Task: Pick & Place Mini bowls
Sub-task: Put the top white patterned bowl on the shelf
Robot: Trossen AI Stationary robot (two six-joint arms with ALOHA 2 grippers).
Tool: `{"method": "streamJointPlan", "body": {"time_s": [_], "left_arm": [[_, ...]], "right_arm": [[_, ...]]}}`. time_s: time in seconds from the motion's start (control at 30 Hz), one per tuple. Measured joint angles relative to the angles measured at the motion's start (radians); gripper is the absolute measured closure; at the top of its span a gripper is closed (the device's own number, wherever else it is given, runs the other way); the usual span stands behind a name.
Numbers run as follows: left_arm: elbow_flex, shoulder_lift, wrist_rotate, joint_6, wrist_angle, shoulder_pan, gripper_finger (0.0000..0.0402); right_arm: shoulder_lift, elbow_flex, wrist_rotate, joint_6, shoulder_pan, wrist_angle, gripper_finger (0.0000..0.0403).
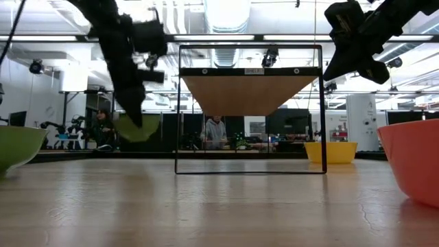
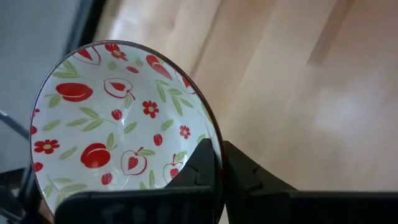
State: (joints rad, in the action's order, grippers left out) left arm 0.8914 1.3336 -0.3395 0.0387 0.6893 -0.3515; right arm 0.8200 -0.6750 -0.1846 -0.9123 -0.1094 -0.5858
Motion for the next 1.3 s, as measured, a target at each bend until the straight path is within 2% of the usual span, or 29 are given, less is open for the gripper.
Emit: {"method": "streamJointPlan", "body": {"time_s": [0.2, 0.43, 0.67, 1.0, 1.3], "left_arm": [[0.149, -0.066, 0.074, -0.003, 0.049, 0.001, 0.0400], [0.361, -0.047, 0.168, 0.018, 0.058, 0.003, 0.0400], [0.560, 0.089, 0.212, 0.064, 0.061, 0.021, 0.0400], [0.802, 0.362, 0.237, 0.201, 0.108, 0.024, 0.0398], [0.877, 0.488, 0.208, 0.314, 0.138, 0.024, 0.0396]], "right_arm": [[0.000, 0.000, -0.002, 0.004, 0.000, -0.001, 0.0394], [0.000, 0.000, -0.002, 0.006, 0.000, 0.000, 0.0394], [0.000, 0.000, -0.002, 0.006, 0.000, -0.001, 0.0394], [-0.002, 0.000, 0.029, 0.003, 0.000, -0.002, 0.0394], [-0.002, 0.000, 0.033, -0.023, 0.000, -0.003, 0.0394]]}}
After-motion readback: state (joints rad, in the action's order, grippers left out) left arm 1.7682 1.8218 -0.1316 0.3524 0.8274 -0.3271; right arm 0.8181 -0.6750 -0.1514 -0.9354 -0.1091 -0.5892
